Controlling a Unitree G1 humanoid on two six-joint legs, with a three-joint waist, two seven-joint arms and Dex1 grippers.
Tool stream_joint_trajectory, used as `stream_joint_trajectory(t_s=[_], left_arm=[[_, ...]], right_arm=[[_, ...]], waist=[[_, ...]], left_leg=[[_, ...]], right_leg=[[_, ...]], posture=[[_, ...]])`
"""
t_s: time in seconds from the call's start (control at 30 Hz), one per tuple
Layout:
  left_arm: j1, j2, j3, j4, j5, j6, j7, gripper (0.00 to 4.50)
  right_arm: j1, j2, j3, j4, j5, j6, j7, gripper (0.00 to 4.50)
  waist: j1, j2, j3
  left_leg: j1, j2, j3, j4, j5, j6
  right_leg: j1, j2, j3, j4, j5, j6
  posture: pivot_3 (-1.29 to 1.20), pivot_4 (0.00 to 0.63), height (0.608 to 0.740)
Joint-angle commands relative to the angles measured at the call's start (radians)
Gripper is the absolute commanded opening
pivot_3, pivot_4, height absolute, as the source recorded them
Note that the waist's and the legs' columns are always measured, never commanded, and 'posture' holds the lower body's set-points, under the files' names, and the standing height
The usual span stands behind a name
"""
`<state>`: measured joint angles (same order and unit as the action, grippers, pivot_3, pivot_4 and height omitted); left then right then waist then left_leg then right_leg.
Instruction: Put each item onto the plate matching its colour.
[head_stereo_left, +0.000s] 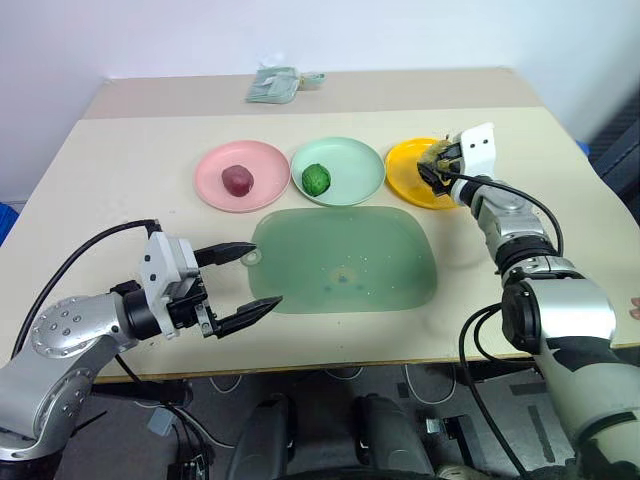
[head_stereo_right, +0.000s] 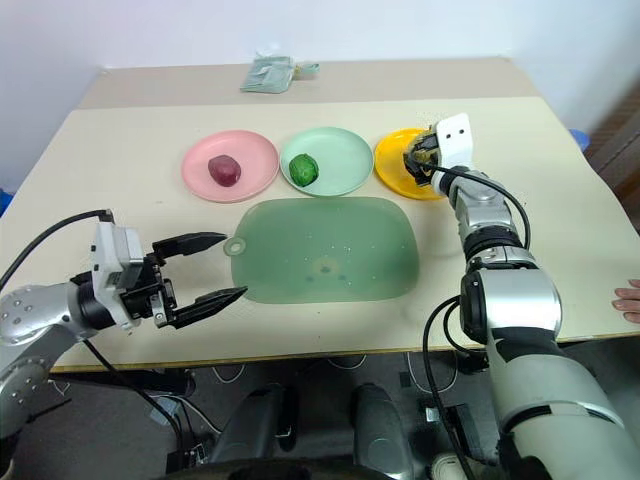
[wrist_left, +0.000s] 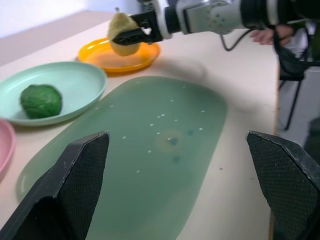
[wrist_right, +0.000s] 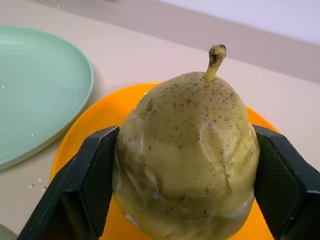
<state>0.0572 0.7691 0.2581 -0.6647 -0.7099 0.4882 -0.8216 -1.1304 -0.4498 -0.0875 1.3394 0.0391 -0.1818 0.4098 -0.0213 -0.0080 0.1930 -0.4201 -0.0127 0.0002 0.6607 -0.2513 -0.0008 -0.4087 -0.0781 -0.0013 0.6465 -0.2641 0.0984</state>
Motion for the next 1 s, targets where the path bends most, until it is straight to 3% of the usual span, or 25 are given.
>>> stream_joint_trajectory(t_s=[0.03,0.2,0.33,0.5,0.63,0.73,0.87,1.0], left_arm=[[0.009,-0.004,0.027,-0.039,0.005,-0.006,0.035,4.50],[-0.022,-0.025,-0.026,-0.014,0.084,-0.036,0.088,4.50],[-0.061,-0.088,-0.062,0.040,0.133,-0.088,0.113,4.50],[-0.105,-0.090,-0.076,0.130,0.133,-0.094,0.065,4.50],[-0.126,-0.095,-0.071,0.205,0.142,-0.132,0.024,4.50],[-0.114,-0.087,-0.061,0.239,0.164,-0.160,0.005,4.50],[-0.075,-0.080,-0.034,0.253,0.163,-0.175,-0.016,4.50],[-0.028,-0.083,-0.018,0.237,0.169,-0.190,-0.022,4.50]], right_arm=[[-0.036,0.005,-0.023,-0.010,-0.013,-0.022,-0.008,4.42],[-0.030,-0.019,-0.051,-0.030,-0.008,-0.050,0.005,4.42],[-0.007,-0.063,-0.068,-0.085,0.007,-0.105,0.094,4.42],[0.122,-0.095,-0.098,-0.344,0.094,-0.089,0.267,4.42],[0.439,-0.156,-0.104,-0.906,0.239,0.157,0.402,4.42],[0.706,-0.230,-0.167,-1.304,0.359,0.390,0.405,4.42],[0.989,-0.307,-0.292,-1.610,0.482,0.586,0.401,4.42],[1.155,-0.338,-0.389,-1.734,0.539,0.674,0.397,4.42]], waist=[[0.001,0.000,0.000],[0.005,0.000,0.000],[0.005,0.000,0.000],[0.005,0.001,0.000],[0.018,0.001,-0.001],[0.026,0.002,0.000],[0.030,0.003,-0.001],[0.030,0.003,-0.002]], left_leg=[[0.000,0.000,0.000,0.000,0.000,0.000],[0.000,-0.001,0.000,0.000,0.000,0.000],[0.000,-0.001,0.000,0.000,0.000,0.000],[0.000,-0.001,0.000,0.000,0.000,0.000],[0.000,0.000,-0.001,0.000,0.000,0.001],[-0.002,0.000,-0.002,0.000,-0.001,0.001],[-0.001,0.000,-0.002,0.002,-0.001,0.002],[0.003,0.001,-0.001,0.001,-0.001,0.001]], right_leg=[[0.000,0.000,0.000,0.000,0.000,0.000],[0.001,0.000,0.000,0.000,0.000,0.000],[0.001,0.000,-0.001,0.000,0.000,0.000],[0.001,0.001,-0.001,0.000,0.000,0.001],[0.001,0.001,-0.001,0.001,0.000,0.001],[0.001,0.000,-0.002,0.000,0.000,0.001],[0.001,-0.001,-0.001,0.000,0.000,0.000],[0.005,-0.001,-0.001,-0.001,-0.002,-0.004]], posture=[[0.00,0.150,0.740],[0.00,0.150,0.740],[0.00,0.150,0.740],[0.00,0.150,0.740],[0.00,0.150,0.740],[0.00,0.150,0.740],[0.00,0.150,0.740],[0.00,0.150,0.740]])
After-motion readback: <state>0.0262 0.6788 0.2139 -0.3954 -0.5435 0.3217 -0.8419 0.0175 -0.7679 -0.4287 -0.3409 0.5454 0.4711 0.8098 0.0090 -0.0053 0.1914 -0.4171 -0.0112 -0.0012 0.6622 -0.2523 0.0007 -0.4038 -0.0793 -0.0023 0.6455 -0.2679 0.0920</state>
